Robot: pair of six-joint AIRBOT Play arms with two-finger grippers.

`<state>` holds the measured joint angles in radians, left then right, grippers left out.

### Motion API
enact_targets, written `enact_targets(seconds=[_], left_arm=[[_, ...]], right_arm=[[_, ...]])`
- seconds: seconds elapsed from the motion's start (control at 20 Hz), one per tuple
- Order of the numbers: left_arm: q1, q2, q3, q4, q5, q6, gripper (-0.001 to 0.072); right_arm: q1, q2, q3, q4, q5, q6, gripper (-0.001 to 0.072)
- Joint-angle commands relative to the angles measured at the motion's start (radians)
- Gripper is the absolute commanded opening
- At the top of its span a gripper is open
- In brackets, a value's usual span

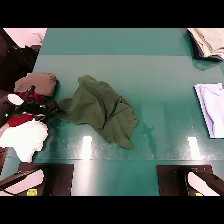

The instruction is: Fold the shirts.

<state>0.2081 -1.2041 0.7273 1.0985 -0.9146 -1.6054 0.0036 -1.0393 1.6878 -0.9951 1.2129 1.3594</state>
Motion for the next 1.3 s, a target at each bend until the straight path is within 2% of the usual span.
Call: enact_targets(seconds=[0.0, 0.1, 0.25, 0.35, 0.45, 0.5, 0.55, 0.6, 0.75, 0.9, 1.05, 1.25], left_arm=[[-0.027, -0.011, 0.014, -0.033, 0.035, -0.010, 0.0046], [-0.027, -0.008, 0.076, -0.033, 0.000, -0.010, 0.0023], [-0.027, 0.046, 0.203, -0.038, -0.055, 0.048, 0.0023], [-0.027, 0.105, 0.277, -0.038, -0.070, 0.080, 0.0023], [-0.027, 0.167, 0.333, -0.038, -0.079, 0.094, 0.0023], [-0.027, 0.192, 0.356, -0.038, -0.088, 0.095, 0.0023], [-0.027, 0.206, 0.372, -0.038, -0.101, 0.095, 0.0023], [-0.027, 0.220, 0.381, -0.038, -0.120, 0.095, 0.0023], [-0.027, 0.229, 0.381, -0.037, -0.174, 0.096, 0.0023], [-0.027, 0.229, 0.381, -0.037, -0.200, 0.095, 0.0023], [-0.027, 0.229, 0.381, -0.037, -0.205, 0.095, 0.0023], [-0.027, 0.229, 0.381, -0.037, -0.227, 0.096, 0.0023]], right_arm=[[-0.002, 0.000, 0.000, -0.003, 0.034, 0.001, 0.0016], [-0.019, 0.000, 0.000, -0.001, 0.080, 0.001, 0.0016], [-0.060, 0.001, -0.051, 0.001, 0.215, 0.006, 0.0016], [-0.070, 0.001, -0.169, 0.002, 0.278, 0.013, 0.0016], [-0.056, 0.000, -0.347, 0.010, 0.265, 0.013, 0.0026], [-0.042, 0.000, -0.443, 0.010, 0.227, 0.013, 0.0161], [-0.019, 0.000, -0.551, 0.011, 0.172, 0.013, 0.0419], [0.002, 0.000, -0.651, 0.022, 0.119, 0.013, 0.0512], [0.061, -0.036, -0.924, 0.179, -0.053, 0.007, 0.0504], [0.150, -0.161, -1.038, 0.337, -0.087, -0.076, 0.0443], [0.264, -0.279, -1.044, 0.430, -0.143, -0.109, 0.0443], [0.403, -0.397, -0.946, 0.429, -0.167, -0.107, 0.0443]])
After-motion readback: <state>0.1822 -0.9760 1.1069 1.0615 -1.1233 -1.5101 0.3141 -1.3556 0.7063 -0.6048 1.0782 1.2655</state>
